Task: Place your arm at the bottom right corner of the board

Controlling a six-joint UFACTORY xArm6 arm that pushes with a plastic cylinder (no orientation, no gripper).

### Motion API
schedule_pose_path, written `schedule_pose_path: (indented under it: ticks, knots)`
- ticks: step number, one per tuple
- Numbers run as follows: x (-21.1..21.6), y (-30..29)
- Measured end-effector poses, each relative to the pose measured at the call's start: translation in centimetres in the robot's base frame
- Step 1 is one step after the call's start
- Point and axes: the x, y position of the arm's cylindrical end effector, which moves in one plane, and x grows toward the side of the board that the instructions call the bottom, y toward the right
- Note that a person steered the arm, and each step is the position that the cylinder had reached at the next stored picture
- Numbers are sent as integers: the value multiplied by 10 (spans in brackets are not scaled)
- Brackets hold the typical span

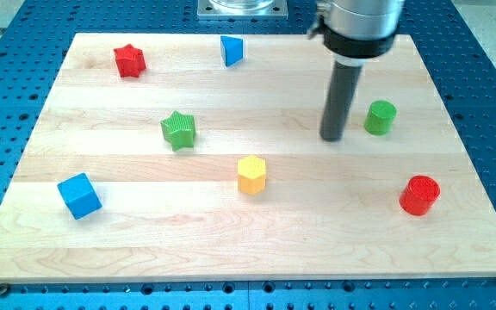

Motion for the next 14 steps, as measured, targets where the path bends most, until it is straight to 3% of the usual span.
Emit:
schedule_pose_path:
  ticks: [1,10,12,13,14]
  knots:
    - [29,56]
    - [48,120]
    - [114,168]
    - [150,155]
    - [150,151]
